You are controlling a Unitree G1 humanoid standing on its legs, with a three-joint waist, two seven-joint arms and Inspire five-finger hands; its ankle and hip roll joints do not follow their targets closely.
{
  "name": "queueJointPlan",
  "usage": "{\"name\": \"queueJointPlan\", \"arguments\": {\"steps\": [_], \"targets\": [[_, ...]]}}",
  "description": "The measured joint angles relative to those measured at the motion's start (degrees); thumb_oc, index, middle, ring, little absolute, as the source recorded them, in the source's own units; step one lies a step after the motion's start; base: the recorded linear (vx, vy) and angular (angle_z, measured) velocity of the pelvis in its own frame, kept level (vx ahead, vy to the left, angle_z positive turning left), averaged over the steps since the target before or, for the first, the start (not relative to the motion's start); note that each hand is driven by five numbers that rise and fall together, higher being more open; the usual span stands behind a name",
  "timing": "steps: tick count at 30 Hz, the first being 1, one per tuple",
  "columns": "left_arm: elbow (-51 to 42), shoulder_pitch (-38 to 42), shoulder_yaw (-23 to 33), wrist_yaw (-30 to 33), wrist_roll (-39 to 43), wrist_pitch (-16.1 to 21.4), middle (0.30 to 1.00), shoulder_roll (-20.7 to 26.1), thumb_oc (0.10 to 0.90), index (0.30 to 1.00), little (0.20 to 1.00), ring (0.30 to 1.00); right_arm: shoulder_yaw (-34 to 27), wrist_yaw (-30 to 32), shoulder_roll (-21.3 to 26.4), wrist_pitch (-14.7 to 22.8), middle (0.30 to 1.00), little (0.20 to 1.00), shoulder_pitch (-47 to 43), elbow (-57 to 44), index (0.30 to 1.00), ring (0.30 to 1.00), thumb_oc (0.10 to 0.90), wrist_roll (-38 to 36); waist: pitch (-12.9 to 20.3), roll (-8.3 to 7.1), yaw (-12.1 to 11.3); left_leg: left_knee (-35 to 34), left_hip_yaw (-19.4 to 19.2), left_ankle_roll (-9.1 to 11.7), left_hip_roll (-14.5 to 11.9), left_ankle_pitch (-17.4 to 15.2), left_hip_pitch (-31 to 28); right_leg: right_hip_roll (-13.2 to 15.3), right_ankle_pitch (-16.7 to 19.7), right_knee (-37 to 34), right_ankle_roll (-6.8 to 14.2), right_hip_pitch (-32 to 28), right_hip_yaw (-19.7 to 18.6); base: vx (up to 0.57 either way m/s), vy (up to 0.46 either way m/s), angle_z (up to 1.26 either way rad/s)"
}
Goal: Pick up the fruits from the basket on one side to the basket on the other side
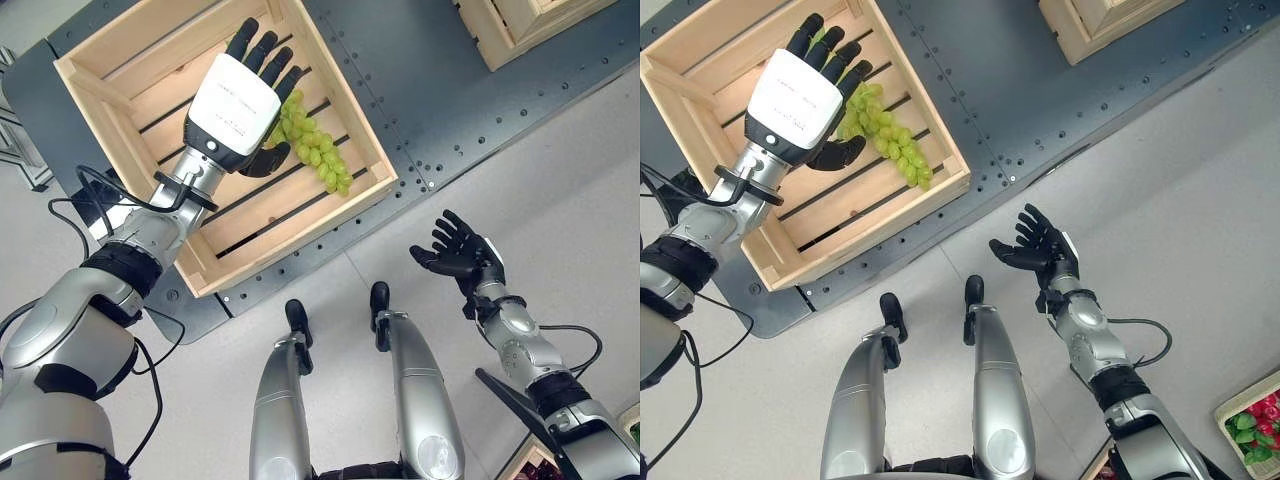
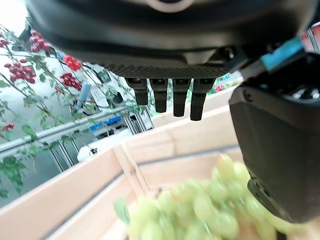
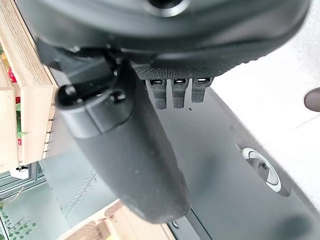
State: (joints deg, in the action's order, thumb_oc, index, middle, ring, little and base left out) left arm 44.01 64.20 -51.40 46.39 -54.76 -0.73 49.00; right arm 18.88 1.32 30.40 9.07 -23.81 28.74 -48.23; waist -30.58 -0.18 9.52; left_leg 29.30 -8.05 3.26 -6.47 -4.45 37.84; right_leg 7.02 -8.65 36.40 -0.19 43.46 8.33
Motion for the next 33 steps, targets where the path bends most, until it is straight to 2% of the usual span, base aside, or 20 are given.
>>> {"name": "queueJointPlan", "arguments": {"steps": [5, 8, 21, 25, 29, 33], "targets": [[1.26, 2.22, -3.04, -11.10, -0.84, 0.14, 0.900, -0.05, 0.800, 0.900, 0.900, 0.900, -0.07, 0.00, -0.49, -0.08, 0.900, 0.900, -0.72, -0.12, 0.900, 0.900, 0.800, -1.94, -0.01, -0.68, 0.68, 0.84, 0.07, -0.14, -0.02, -0.08, 1.49, 0.18, -0.21, 0.72, 0.30, 1.24, 0.05, 0.00, 0.000, 0.00], [1.02, 3.36, -4.22, -14.78, -0.75, 0.12, 0.900, -0.05, 0.800, 0.900, 0.900, 0.900, -0.11, 0.83, -0.51, -0.09, 0.900, 0.900, 0.25, -2.08, 0.900, 0.900, 0.800, -1.94, -0.01, -0.83, 0.87, 0.90, 0.05, -0.21, -0.07, -0.11, 2.27, 0.20, -0.23, 0.63, 0.33, 2.06, 0.06, 0.00, 0.000, 0.00], [2.26, 6.68, -4.41, -16.08, -2.83, 2.38, 0.900, -1.18, 0.800, 0.900, 0.900, 0.900, -0.12, 1.34, -1.04, -0.09, 0.900, 0.900, 1.75, -2.69, 0.900, 0.900, 0.800, -2.37, 0.01, -0.98, 2.05, 1.96, -0.18, -0.51, -0.48, -0.35, 4.41, 0.33, 0.00, 0.48, 0.02, 3.12, 1.09, 0.00, 0.002, 0.02], [3.84, 7.60, -5.09, -15.06, -3.22, 3.10, 0.900, -1.61, 0.800, 0.900, 0.900, 0.900, -0.21, 1.93, -1.33, -0.08, 0.900, 0.900, 2.08, -3.38, 0.900, 0.900, 0.800, -3.96, 0.06, -1.62, 2.21, 2.30, -0.25, -0.76, -0.56, -0.51, 5.11, 0.26, 0.09, 0.42, 0.17, 3.50, 1.12, 0.00, 0.000, 0.00], [4.69, 9.51, -5.32, -15.36, -4.30, 5.83, 0.900, -1.61, 0.800, 0.900, 0.900, 0.900, -0.37, 2.04, -1.58, -0.08, 0.900, 0.900, 2.33, -4.33, 0.900, 0.900, 0.800, -3.96, 0.06, -1.86, 2.18, 2.94, -0.41, -0.92, -0.59, -0.63, 6.17, 0.24, 0.26, 0.51, 0.34, 4.53, 0.87, 0.00, 0.000, 0.00], [4.77, 11.90, -6.62, -18.81, -4.39, 8.13, 0.900, -1.60, 0.800, 0.900, 0.900, 0.900, -0.37, 2.06, -1.85, -0.08, 0.900, 0.900, 2.09, -4.46, 0.900, 0.900, 0.800, -3.95, 0.06, -1.87, 2.15, 3.02, -0.71, -1.22, -0.53, -0.83, 6.40, 0.37, 0.41, 0.14, 0.60, 4.55, 0.78, 0.00, 0.002, -0.01]]}}
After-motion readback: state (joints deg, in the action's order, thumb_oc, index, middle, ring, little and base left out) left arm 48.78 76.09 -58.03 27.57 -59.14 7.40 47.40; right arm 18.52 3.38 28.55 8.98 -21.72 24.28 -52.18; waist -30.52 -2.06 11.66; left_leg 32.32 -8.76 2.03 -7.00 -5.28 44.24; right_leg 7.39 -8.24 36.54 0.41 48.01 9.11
